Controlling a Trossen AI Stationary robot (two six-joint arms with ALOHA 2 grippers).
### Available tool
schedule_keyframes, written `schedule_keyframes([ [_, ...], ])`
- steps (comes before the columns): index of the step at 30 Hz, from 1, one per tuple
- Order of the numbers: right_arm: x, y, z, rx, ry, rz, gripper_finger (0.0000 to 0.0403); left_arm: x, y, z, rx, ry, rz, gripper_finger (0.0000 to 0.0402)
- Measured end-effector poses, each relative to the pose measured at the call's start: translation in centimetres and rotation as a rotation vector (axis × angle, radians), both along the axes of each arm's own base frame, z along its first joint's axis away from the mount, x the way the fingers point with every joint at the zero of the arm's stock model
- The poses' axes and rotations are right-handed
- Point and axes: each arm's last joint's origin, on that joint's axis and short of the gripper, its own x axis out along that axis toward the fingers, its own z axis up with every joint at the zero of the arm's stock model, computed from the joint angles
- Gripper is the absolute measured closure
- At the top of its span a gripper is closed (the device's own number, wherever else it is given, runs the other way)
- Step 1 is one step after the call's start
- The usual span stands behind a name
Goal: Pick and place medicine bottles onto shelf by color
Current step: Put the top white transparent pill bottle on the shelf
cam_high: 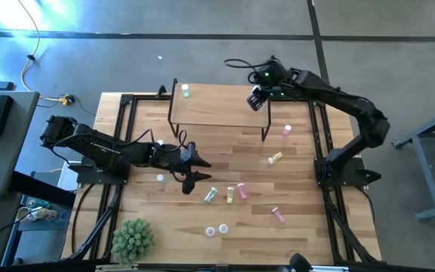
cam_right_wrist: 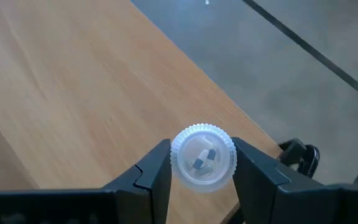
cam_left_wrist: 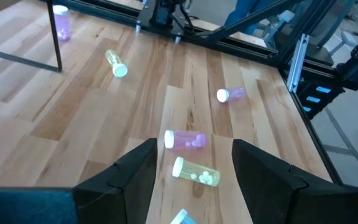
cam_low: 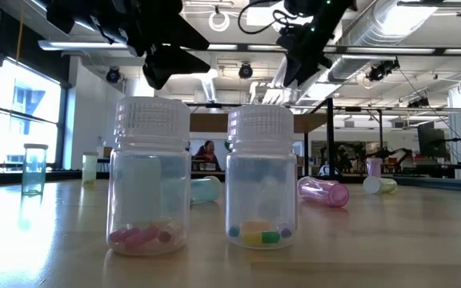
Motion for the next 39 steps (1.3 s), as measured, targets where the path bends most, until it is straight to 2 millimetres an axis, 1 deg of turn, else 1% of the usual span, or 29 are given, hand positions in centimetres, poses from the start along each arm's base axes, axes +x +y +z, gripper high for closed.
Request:
schedule_keyframes([
  [6,1.5,-1.3,-1.5,0.012,0.083,0.035,0.0274,0.0,0.0,0.0,0.0,-0.001,0.001,0.0204],
  [13,2.5,-1.9,-3.0,0.064,0.157,0.049,0.0274,0.0,0.0,0.0,-0.001,0.001,0.0,0.0204],
  [24,2.5,-2.1,-3.1,0.068,0.161,0.046,0.0272,0.0,-0.5,0.0,-0.001,0.003,-0.018,0.0204],
  [27,2.5,-2.1,-3.1,0.062,0.165,0.056,0.0262,0.0,-0.5,0.0,-0.002,0.003,-0.017,0.0204],
  [35,2.5,-2.1,-3.4,0.059,0.185,0.046,0.0221,0.0,-0.5,0.0,0.0,0.003,-0.014,0.0204],
  [39,2.2,-1.9,-2.8,0.049,0.168,0.047,0.0216,0.0,-0.5,0.0,0.0,0.003,-0.015,0.0204],
])
